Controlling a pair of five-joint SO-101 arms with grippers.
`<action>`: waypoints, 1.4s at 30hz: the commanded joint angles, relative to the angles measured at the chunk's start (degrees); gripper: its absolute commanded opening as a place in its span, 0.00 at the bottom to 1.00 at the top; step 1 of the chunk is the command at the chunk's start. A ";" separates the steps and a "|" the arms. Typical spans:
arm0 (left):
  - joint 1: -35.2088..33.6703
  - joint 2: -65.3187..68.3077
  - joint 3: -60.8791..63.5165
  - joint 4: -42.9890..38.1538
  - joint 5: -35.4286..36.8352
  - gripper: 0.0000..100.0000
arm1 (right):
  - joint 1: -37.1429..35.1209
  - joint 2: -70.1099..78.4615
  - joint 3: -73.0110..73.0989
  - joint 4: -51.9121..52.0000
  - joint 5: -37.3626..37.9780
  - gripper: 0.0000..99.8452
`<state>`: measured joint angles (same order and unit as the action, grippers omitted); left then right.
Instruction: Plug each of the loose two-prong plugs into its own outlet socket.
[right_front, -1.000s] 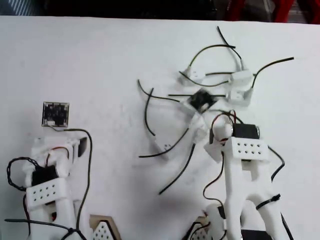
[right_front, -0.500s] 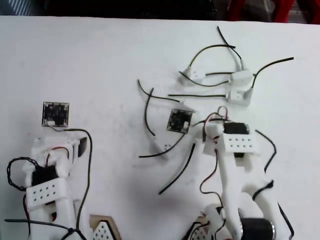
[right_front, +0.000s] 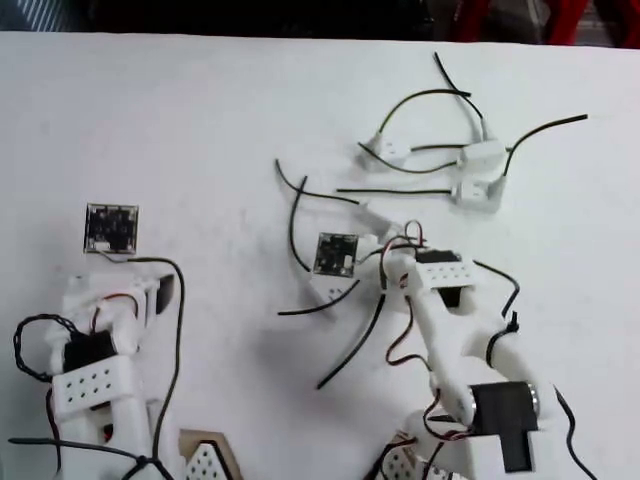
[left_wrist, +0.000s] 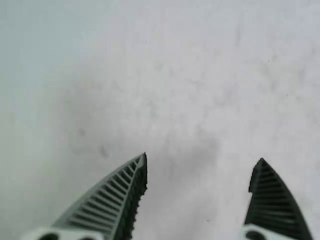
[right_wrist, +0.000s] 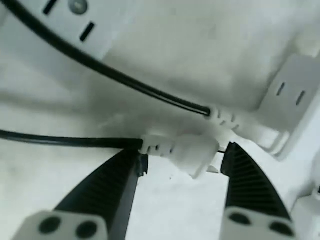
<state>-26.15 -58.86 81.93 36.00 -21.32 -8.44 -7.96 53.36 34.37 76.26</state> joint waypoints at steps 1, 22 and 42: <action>0.57 -1.01 0.00 -1.23 -0.62 0.32 | -0.40 3.82 -2.64 -3.38 -3.43 0.23; 0.57 -1.01 0.00 -1.23 -0.62 0.32 | -1.36 -2.68 -17.85 28.26 -16.18 0.02; 0.48 -1.01 0.00 -1.23 -0.62 0.32 | -4.00 7.60 -21.71 47.69 -16.35 0.13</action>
<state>-26.15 -58.86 81.93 36.00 -21.32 -11.16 -0.13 34.11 81.49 60.26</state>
